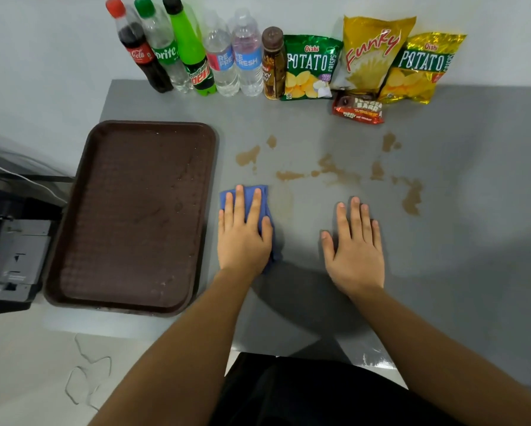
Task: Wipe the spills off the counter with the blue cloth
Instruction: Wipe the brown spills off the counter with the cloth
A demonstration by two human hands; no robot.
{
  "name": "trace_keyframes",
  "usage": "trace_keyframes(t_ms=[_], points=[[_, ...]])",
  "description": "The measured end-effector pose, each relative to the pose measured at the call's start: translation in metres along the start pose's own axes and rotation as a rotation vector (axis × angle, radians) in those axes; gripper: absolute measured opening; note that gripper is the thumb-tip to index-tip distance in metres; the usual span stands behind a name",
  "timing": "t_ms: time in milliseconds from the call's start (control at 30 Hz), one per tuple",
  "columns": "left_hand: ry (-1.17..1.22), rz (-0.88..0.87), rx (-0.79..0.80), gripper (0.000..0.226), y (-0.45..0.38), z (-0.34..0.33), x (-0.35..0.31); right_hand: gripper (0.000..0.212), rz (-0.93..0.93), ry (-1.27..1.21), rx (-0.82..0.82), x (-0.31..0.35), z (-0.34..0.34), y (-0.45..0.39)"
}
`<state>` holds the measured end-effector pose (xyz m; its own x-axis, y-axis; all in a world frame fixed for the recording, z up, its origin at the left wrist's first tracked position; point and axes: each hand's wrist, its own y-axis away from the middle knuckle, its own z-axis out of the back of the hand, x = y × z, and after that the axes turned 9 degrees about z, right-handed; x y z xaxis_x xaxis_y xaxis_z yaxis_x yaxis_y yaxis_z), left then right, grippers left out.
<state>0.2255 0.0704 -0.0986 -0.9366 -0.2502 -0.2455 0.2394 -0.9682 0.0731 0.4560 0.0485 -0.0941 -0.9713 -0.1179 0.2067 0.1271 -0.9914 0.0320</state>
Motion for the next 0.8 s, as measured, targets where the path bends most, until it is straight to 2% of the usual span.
trace_keyframes(t_ms=[200, 433, 567, 700, 800], points=[[-0.022, 0.069, 0.028, 0.064, -0.07, 0.002, -0.03, 0.07, -0.002, 0.013, -0.021, 0.001, -0.001, -0.001], [-0.047, -0.197, 0.114, 0.062, -0.058, -0.004, -0.087, 0.07, -0.005, 0.002, -0.052, -0.001, -0.007, -0.001], [-0.006, -0.245, 0.082, 0.062, -0.02, -0.004, -0.076, 0.07, 0.003, -0.007, -0.049, -0.003, -0.007, -0.001], [-0.032, -0.203, 0.022, 0.063, 0.01, -0.005, -0.04, 0.07, 0.001, -0.024, -0.05, -0.003, -0.007, -0.001], [-0.044, -0.152, -0.001, 0.064, 0.003, -0.003, -0.021, 0.07, 0.007, -0.018, -0.05, -0.003, -0.007, -0.001]])
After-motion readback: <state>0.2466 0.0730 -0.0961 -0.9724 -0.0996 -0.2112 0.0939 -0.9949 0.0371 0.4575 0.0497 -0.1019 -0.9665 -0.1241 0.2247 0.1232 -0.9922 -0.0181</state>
